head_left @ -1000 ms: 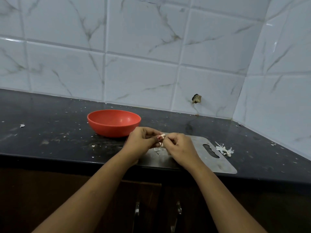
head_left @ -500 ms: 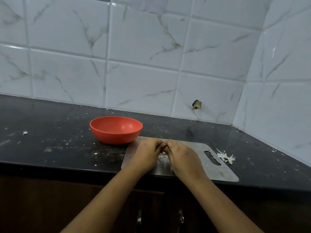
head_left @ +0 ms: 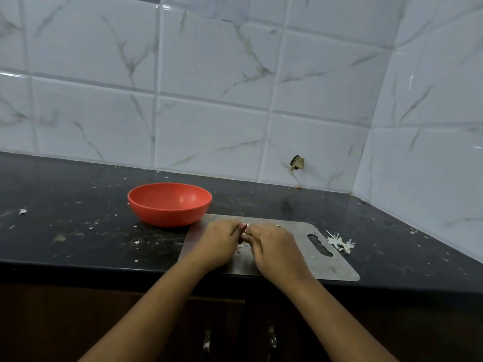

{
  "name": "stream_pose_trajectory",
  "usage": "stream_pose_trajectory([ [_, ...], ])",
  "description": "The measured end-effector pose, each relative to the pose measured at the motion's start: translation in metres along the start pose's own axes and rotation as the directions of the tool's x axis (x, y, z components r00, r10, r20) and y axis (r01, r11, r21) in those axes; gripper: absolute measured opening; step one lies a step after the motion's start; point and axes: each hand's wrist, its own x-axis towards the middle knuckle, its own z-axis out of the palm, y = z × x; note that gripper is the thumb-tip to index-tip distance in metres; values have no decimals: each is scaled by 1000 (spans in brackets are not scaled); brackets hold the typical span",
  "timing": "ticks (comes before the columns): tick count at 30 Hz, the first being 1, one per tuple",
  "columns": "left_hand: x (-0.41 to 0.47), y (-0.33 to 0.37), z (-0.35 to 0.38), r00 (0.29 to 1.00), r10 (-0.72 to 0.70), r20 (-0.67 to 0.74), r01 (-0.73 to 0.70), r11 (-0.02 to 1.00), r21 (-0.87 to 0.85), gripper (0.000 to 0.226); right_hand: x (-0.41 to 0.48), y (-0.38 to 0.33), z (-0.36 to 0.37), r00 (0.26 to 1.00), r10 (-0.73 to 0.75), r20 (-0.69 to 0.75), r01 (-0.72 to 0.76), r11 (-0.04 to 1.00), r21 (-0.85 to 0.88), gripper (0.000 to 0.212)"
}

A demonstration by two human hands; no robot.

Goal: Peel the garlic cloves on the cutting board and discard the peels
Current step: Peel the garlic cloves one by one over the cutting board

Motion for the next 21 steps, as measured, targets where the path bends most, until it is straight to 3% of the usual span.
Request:
stream_pose_trajectory([
  [3,0,2,-3,999,-41,4,41,999,-20,30,5,-1,0,980,-162,-118,132,964,-229,24],
  [6,0,4,-3,997,-73,-29,72,997,-39,33,12,-2,0,964,-244,-104,202,930,-307,25],
  [9,1,3,0,991,-118,-64,116,993,-30,37,15,-6,-1,999,-54,-5,53,984,-173,24],
  [12,3,2,2,987,-124,-99,123,992,-9,38,24,0,-6,947,153,282,-206,964,170,22],
  [16,0,1,6,991,-85,-105,95,990,103,38,27,8,-17,903,55,427,-159,965,210,29],
  [21,-1,-1,12,991,-60,-116,77,986,147,39,14,15,-9,937,-6,349,-84,967,242,20],
])
